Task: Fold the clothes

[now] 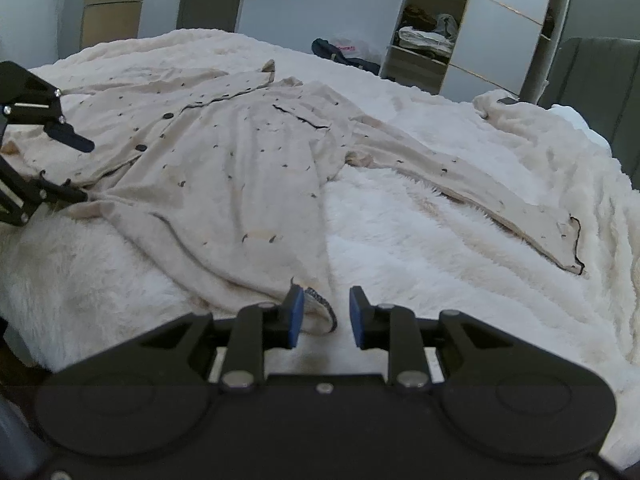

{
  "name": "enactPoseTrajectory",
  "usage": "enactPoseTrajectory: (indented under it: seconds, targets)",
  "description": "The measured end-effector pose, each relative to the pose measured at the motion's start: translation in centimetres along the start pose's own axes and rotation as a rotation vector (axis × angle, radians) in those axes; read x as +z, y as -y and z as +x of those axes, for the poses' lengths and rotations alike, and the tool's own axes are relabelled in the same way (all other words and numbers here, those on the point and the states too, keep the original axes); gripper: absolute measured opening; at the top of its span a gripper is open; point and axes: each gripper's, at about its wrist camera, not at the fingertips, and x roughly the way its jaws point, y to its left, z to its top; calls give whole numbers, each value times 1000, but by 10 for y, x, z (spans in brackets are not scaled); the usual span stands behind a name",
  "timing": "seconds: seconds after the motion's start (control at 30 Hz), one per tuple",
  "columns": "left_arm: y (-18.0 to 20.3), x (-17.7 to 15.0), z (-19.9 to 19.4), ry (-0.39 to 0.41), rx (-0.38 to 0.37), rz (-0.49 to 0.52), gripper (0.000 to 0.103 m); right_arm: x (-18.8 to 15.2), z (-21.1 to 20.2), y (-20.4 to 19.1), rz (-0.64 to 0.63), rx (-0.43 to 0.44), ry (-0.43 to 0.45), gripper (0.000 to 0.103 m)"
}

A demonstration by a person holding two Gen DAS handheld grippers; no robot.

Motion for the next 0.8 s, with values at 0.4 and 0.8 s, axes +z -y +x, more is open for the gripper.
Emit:
enactPoseTrajectory:
  seconds: [0.4, 0.8]
  targets:
    - [-5, 5, -1, 21, -14, -7, 5, -1, 3, -8, -69, -33, -18, 24]
    - [-54, 22, -44, 137, 64, -262, 5, -4, -3, -35, -276, -13, 31, 52]
